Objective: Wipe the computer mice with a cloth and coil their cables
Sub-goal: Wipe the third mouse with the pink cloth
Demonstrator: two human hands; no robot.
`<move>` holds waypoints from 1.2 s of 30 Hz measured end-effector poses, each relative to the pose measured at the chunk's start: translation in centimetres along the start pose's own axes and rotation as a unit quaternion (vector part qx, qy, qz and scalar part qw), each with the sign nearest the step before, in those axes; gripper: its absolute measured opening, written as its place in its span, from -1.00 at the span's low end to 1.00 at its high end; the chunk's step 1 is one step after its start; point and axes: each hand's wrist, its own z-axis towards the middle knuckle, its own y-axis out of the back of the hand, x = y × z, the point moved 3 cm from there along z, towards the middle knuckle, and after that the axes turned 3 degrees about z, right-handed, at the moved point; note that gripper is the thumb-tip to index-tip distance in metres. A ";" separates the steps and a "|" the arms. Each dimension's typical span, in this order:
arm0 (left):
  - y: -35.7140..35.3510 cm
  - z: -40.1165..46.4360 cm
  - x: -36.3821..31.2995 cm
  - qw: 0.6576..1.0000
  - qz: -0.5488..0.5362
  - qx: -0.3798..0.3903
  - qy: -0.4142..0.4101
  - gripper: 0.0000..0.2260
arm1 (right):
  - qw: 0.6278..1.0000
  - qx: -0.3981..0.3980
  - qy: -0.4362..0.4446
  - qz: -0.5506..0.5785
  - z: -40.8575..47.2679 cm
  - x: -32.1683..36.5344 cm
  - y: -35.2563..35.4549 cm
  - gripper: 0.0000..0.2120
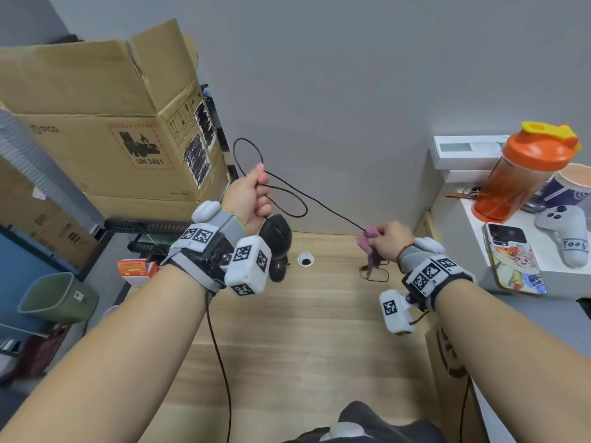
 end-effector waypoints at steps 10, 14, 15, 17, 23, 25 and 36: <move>-2.3 -0.6 4.0 0.951 0.304 -0.010 0.046 -0.45 | 0.978 -0.055 0.186 0.073 -1.6 7.9 1.2 -0.90; -3.1 -1.1 4.4 0.944 0.330 0.021 0.024 -0.42 | 0.969 -0.020 0.246 0.002 -3.0 10.3 0.9 -0.78; -3.2 -1.0 4.4 0.942 0.333 0.023 0.020 -0.41 | 0.967 -0.011 0.253 -0.015 -3.2 10.5 0.7 -0.76; -2.9 -0.5 4.5 0.943 0.333 -0.002 0.018 -0.45 | 0.963 0.007 0.267 -0.036 -3.6 10.7 0.4 -0.85; -2.1 0.5 4.6 0.924 0.378 -0.058 -0.003 -0.56 | 0.960 0.007 0.278 -0.030 -3.8 10.6 -0.2 -0.61; -1.8 0.6 4.6 0.930 0.362 -0.056 0.000 -0.57 | 0.964 0.013 0.264 -0.030 -3.6 10.3 -0.1 -0.62; 2.1 1.0 1.7 0.974 0.172 -0.135 0.055 -0.62 | 0.999 -0.033 -0.007 0.003 -0.4 1.0 2.7 -0.94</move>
